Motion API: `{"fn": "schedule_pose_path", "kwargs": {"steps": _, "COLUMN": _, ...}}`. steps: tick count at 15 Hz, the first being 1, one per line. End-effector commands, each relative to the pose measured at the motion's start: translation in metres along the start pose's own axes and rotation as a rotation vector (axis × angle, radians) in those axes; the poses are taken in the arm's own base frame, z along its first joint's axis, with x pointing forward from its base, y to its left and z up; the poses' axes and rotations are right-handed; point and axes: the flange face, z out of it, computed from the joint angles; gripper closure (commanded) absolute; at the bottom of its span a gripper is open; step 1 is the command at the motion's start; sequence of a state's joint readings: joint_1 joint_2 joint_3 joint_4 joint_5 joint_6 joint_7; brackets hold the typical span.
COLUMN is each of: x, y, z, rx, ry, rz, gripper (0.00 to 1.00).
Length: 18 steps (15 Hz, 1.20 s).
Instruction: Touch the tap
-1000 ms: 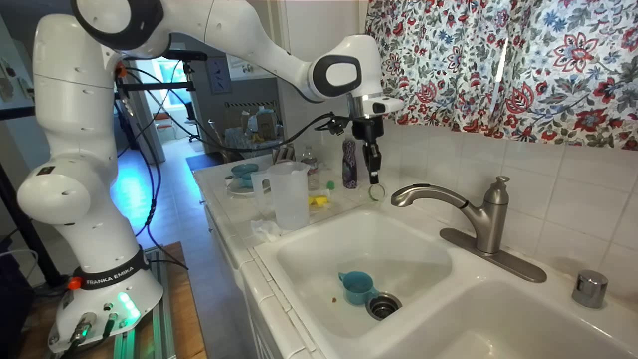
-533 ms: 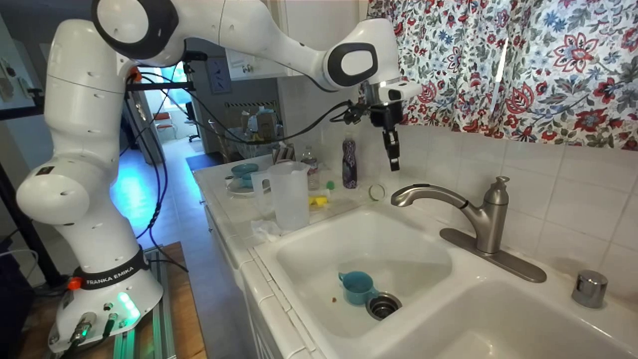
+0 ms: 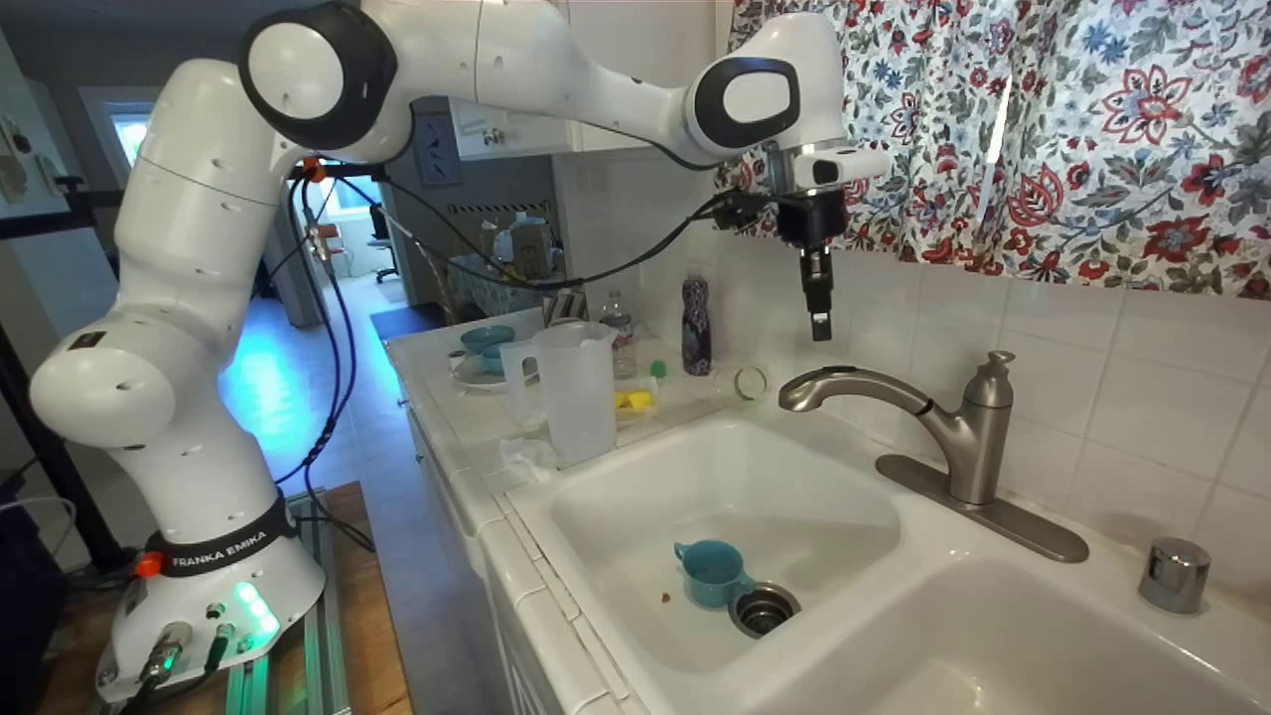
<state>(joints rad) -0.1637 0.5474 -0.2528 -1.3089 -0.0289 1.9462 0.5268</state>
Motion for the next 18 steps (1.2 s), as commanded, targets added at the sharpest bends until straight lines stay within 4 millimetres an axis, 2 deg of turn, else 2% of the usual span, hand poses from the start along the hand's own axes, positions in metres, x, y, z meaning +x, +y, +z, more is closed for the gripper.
{"fn": "schedule_pose_path", "kwargs": {"steps": 1, "x": 0.019, "y": -0.004, "z": 0.012, "rx": -0.045, "ry": -0.037, "rz": 0.038, "gripper": 1.0}}
{"fn": "schedule_pose_path", "kwargs": {"steps": 7, "x": 0.032, "y": -0.01, "z": 0.027, "rx": -0.036, "ry": -0.066, "rz": 0.041, "gripper": 1.0}}
{"fn": "schedule_pose_path", "kwargs": {"steps": 13, "x": 0.037, "y": -0.016, "z": 0.036, "rx": -0.001, "ry": -0.07, "rz": 0.036, "gripper": 1.0}}
{"fn": "schedule_pose_path", "kwargs": {"steps": 18, "x": 0.042, "y": -0.014, "z": 0.04, "rx": 0.012, "ry": -0.077, "rz": 0.041, "gripper": 1.0}}
